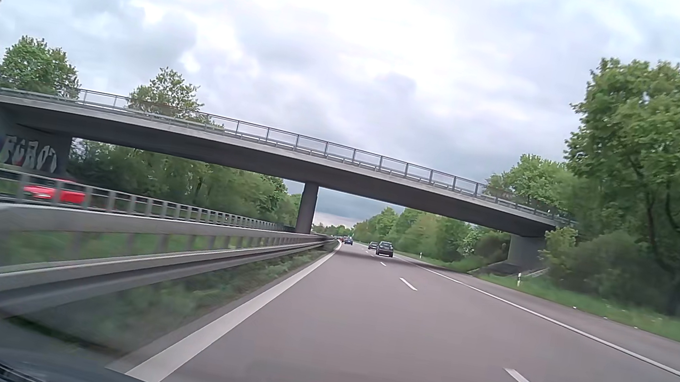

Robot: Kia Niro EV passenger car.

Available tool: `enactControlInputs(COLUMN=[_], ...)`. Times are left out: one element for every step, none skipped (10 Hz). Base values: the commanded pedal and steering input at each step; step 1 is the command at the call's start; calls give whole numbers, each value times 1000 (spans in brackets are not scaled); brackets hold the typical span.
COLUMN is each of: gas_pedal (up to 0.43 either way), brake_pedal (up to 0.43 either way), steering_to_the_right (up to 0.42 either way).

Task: Follow the waypoints while adhering to traffic rules and regulations

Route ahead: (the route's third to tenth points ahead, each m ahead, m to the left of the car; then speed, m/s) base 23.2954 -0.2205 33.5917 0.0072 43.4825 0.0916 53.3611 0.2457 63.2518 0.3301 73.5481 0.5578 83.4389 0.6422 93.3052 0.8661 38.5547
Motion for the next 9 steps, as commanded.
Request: enactControlInputs(gas_pedal=[661, 661, 661, 661, 661, 661, 661, 661, 661], brake_pedal=[12, 12, 6, 12, 12, 12, 12, 12, 12], steering_to_the_right=[-3, -3, -4, -4, -4, -4, -4, -4, -4])
